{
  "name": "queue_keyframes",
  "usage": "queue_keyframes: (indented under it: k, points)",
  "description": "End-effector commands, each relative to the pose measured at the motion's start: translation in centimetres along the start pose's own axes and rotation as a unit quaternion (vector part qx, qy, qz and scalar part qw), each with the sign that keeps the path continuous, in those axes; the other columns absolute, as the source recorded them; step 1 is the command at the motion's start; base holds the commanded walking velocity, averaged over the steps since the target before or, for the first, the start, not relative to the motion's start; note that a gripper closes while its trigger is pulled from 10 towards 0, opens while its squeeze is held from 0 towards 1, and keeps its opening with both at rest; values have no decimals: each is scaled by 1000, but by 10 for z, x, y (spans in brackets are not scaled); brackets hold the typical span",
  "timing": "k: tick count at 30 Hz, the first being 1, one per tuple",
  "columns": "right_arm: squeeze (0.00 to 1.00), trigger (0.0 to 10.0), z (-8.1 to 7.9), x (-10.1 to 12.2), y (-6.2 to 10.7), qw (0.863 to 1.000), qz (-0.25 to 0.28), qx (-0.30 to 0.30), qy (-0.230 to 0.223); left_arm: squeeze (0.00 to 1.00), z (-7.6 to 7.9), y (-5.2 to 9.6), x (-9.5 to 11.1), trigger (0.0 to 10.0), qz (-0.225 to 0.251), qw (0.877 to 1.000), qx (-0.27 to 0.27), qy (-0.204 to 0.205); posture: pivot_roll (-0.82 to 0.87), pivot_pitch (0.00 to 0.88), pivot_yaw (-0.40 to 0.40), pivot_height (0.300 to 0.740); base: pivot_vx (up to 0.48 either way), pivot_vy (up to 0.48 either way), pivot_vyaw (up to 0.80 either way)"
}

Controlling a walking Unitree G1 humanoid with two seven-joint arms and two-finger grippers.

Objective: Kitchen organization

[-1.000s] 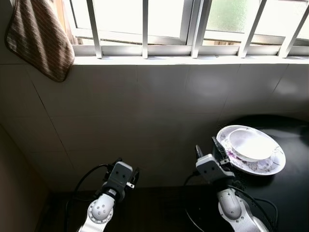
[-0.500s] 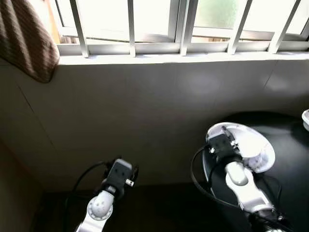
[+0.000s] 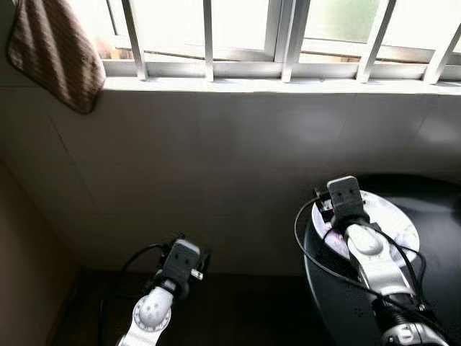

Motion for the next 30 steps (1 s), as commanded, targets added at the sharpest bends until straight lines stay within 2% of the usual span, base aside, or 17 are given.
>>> queue_keyframes:
  k: [1,3,4,8,11,16,17,19,22,30]
  points:
    - [0,10000,2,-4,2,1000,-18,5,-20,0,1,0,1,10000,3,1000,-2,5,67,0,-34,740,0,0,0]
    - [0,10000,3,-11,2,999,-51,10,-17,0,1,0,1,10000,2,1000,-3,5,66,0,-34,740,0,0,0]
    - [0,10000,3,-11,2,999,-51,10,-17,0,1,0,1,10000,2,1000,-3,5,66,0,-34,740,0,0,0]
    - [0,10000,20,-17,2,993,-109,-39,-35,0,1,0,1,10000,1,1000,-4,7,67,0,-36,740,0,0,0]
    - [0,10000,18,-13,2,990,-124,-42,-55,0,1,1,1,10000,1,1000,-3,8,67,0,-36,740,0,0,0]
    - [0,10000,17,-6,1,991,-120,-55,-5,0,2,0,1,10000,2,1000,-4,9,72,0,-40,740,0,0,0]
    - [0,10000,11,-12,2,988,-144,-49,-21,0,2,0,1,10000,2,1000,-4,10,75,0,-42,740,0,0,0]
    - [0,10000,9,-14,3,987,-153,-47,-27,0,3,0,2,10000,2,1000,-4,10,75,0,-42,740,0,0,0]
    - [0,10000,17,-25,8,979,-184,-90,3,0,3,1,1,10000,2,1000,-3,12,74,0,-45,740,0,0,0]
    - [0,10000,35,-38,15,967,-215,-136,9,0,3,1,1,10000,3,1000,-3,15,70,0,-45,740,0,0,0]
Point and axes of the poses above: a point about 5 cm out from each wrist's last joint towards the gripper, its own y axis pointing back from the gripper into the wrist, its own x axis along the axis of the wrist's last joint, z = x × y, the point moved 1 cm from there along -y, pointing out of the wrist towards the gripper, and after that the axes turned 1 degree about -y, right-handed, at the moved point
